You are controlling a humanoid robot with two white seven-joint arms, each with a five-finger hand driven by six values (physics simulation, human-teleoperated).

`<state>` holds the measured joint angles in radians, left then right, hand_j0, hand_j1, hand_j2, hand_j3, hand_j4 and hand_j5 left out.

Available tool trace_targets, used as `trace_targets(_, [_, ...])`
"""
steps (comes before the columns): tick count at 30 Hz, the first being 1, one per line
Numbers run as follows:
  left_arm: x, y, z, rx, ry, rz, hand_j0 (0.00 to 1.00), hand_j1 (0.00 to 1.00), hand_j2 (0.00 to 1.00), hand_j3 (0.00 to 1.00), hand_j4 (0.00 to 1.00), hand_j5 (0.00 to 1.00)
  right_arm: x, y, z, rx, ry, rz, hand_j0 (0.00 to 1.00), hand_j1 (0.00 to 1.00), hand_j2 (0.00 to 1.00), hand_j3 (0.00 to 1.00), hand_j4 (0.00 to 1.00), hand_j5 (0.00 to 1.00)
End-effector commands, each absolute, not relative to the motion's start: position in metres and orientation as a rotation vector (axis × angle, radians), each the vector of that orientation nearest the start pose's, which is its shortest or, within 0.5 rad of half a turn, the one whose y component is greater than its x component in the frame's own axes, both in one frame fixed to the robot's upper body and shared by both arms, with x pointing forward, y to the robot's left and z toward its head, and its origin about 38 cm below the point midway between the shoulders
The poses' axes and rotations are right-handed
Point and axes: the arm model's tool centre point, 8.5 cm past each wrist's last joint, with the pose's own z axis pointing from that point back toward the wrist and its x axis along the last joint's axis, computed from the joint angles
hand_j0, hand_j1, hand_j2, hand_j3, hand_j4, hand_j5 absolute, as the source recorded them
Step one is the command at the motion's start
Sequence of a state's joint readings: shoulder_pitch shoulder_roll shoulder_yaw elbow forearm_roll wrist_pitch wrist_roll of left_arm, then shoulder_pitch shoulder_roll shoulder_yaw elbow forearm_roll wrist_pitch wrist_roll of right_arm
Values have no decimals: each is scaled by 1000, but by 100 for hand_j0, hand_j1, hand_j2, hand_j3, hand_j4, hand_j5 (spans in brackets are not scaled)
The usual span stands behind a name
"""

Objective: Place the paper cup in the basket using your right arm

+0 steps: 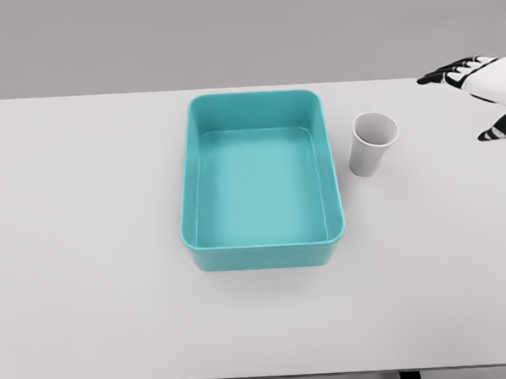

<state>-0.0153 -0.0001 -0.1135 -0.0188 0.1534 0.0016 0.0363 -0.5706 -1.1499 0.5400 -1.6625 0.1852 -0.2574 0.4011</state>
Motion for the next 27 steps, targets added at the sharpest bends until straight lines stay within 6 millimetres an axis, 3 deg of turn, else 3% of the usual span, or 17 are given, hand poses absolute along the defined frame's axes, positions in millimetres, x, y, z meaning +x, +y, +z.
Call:
trace_targets(1, [16, 274, -262, 120, -33, 39, 100, 100, 100, 100, 100, 100, 409, -378, 293, -653, -1339, 1764, 100, 100, 100, 100, 100, 100])
trace_targets(5, [16, 274, -262, 121, -33, 39, 100, 100, 100, 100, 100, 100, 400, -361, 301, -633, -1368, 1818, 100, 100, 100, 100, 100, 100])
trace_targets(7, [16, 274, -262, 121, -33, 39, 100, 100, 100, 100, 100, 100, 403, -389, 291, -277, -1333, 1620, 99, 99, 99, 99, 99, 99])
trace_targets(8, [16, 274, -262, 120, -33, 39, 100, 100, 100, 100, 100, 100, 409, -412, 286, -216, -1356, 1474, 99, 99, 99, 99, 99, 99])
trace_targets(9, [16, 274, -262, 120, -33, 39, 100, 100, 100, 100, 100, 100, 414, -425, 281, -186, -1369, 1387, 75, 75, 75, 75, 75, 75])
trace_targets(10, [16, 274, -262, 121, -33, 39, 100, 100, 100, 100, 100, 100, 416, -419, 279, -133, -1411, 1350, 56, 56, 56, 56, 56, 56])
trace_targets(11, [17, 274, -262, 120, -35, 39, 100, 100, 100, 100, 100, 100, 416, -416, 277, -108, -1424, 1337, 57, 57, 57, 57, 57, 57])
trace_targets(12, [16, 274, -262, 121, -33, 39, 100, 100, 100, 100, 100, 100, 420, -409, 270, -44, -1458, 1289, 70, 70, 70, 70, 70, 70])
trace_targets(14, [16, 274, -262, 121, -33, 39, 100, 100, 100, 100, 100, 100, 424, -412, 262, -40, -1451, 1259, 100, 100, 100, 100, 100, 100])
trace_targets(17, [16, 274, -262, 121, -33, 39, 100, 100, 100, 100, 100, 100, 432, -413, 244, 7, -1463, 1174, 100, 100, 100, 100, 100, 100])
trace_targets(19, [17, 274, -262, 120, -35, 39, 100, 100, 100, 100, 100, 100, 442, -415, 223, 28, -1457, 1098, 100, 100, 100, 100, 100, 100])
trace_targets(21, [16, 274, -262, 120, -33, 39, 100, 100, 100, 100, 100, 100, 454, -402, 194, 80, -1453, 1024, 100, 100, 100, 100, 100, 100])
trace_targets(23, [16, 274, -262, 120, -33, 39, 100, 100, 100, 100, 100, 100, 452, -396, 194, 91, -1452, 1040, 100, 100, 100, 100, 100, 100])
trace_targets(25, [16, 274, -262, 121, -33, 39, 100, 100, 100, 100, 100, 100, 454, -404, 192, 85, -1447, 1003, 100, 100, 100, 100, 100, 100])
trace_targets(27, [16, 274, -262, 120, -33, 39, 100, 100, 100, 100, 100, 100, 460, -404, 177, 99, -1435, 953, 100, 100, 100, 100, 100, 100])
